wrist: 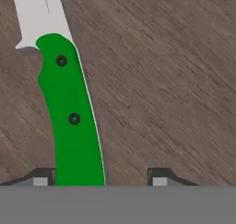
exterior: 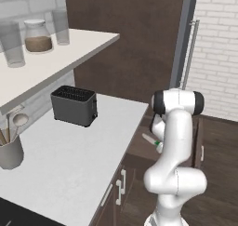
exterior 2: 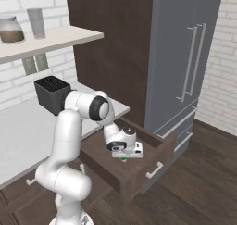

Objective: Pick up the knife from the drawer and place it on the cutting board. Then place the meat from the plate to the cutting board.

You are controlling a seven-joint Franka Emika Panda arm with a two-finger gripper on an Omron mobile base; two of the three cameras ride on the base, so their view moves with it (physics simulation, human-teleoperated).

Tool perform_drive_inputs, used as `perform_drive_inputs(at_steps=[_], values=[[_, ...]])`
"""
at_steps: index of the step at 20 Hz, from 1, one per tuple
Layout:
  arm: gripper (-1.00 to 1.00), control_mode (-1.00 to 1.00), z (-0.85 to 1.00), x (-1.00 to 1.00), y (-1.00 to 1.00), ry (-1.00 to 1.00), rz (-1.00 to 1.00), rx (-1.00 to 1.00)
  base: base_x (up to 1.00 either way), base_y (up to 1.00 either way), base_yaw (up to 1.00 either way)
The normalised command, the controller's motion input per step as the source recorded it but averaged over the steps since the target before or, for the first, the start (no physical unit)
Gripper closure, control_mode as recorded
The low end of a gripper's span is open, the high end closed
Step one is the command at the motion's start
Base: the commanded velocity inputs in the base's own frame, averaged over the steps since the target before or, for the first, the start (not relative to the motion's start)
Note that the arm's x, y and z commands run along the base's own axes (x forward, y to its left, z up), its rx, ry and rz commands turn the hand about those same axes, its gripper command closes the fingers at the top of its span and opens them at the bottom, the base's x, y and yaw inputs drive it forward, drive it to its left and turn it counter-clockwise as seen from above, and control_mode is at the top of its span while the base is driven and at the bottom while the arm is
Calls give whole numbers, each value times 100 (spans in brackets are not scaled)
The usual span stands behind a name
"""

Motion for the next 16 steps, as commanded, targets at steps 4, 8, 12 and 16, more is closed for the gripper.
perform_drive_inputs(at_steps=[4,8,12,16], values=[[-100,-100,-30,-1,0,0,0,2,0,0,0],[100,-100,-33,-59,0,0,-1,0,0,0,0],[100,-100,-17,-8,0,11,-2,-2,0,0,0],[100,-100,23,-8,-9,10,0,1,0,0,0]])
